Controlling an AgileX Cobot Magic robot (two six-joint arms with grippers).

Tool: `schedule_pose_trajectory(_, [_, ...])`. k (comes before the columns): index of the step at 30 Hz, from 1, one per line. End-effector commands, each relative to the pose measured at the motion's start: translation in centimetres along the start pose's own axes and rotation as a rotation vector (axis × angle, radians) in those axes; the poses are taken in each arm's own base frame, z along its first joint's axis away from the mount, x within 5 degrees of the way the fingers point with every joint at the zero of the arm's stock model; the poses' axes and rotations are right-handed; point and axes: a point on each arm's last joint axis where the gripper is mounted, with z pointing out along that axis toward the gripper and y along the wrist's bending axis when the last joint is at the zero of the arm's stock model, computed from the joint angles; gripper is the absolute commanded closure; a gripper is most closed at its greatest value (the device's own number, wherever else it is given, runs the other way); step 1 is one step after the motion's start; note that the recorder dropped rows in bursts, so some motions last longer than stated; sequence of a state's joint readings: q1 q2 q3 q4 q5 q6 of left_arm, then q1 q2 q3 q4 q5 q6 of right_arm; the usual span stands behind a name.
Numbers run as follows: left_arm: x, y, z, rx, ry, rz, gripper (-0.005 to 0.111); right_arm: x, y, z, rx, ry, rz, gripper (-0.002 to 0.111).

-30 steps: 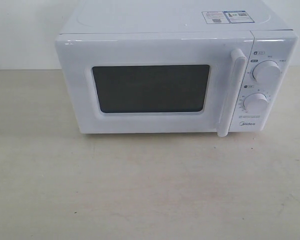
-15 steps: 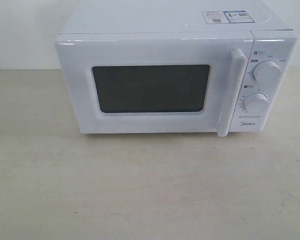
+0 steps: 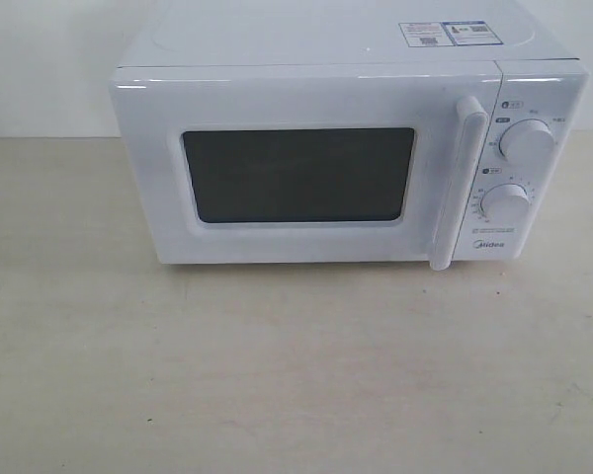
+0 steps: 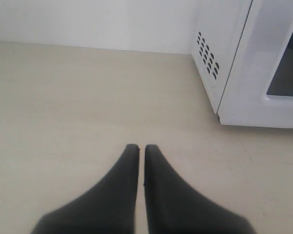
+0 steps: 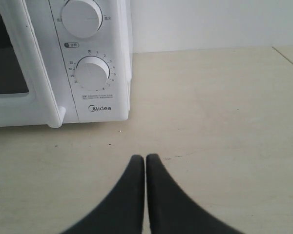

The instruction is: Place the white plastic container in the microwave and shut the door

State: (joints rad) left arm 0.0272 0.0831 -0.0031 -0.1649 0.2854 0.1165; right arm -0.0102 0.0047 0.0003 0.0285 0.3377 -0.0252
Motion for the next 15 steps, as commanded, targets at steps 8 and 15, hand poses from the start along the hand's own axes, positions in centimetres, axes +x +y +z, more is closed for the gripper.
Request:
schedule_pose_trajectory(8, [0.06, -0.07, -0.02, 0.007, -0.005, -0.044, 0.102, -0.06, -0.02, -0.04, 0.002, -0.009, -0.012, 0.108])
schedule_pose_trajectory(15, [0.09, 0.13, -0.02, -0.015, -0.002, 0.015, 0.102, -0.06, -0.02, -0.04, 0.002, -0.009, -0.012, 0.108])
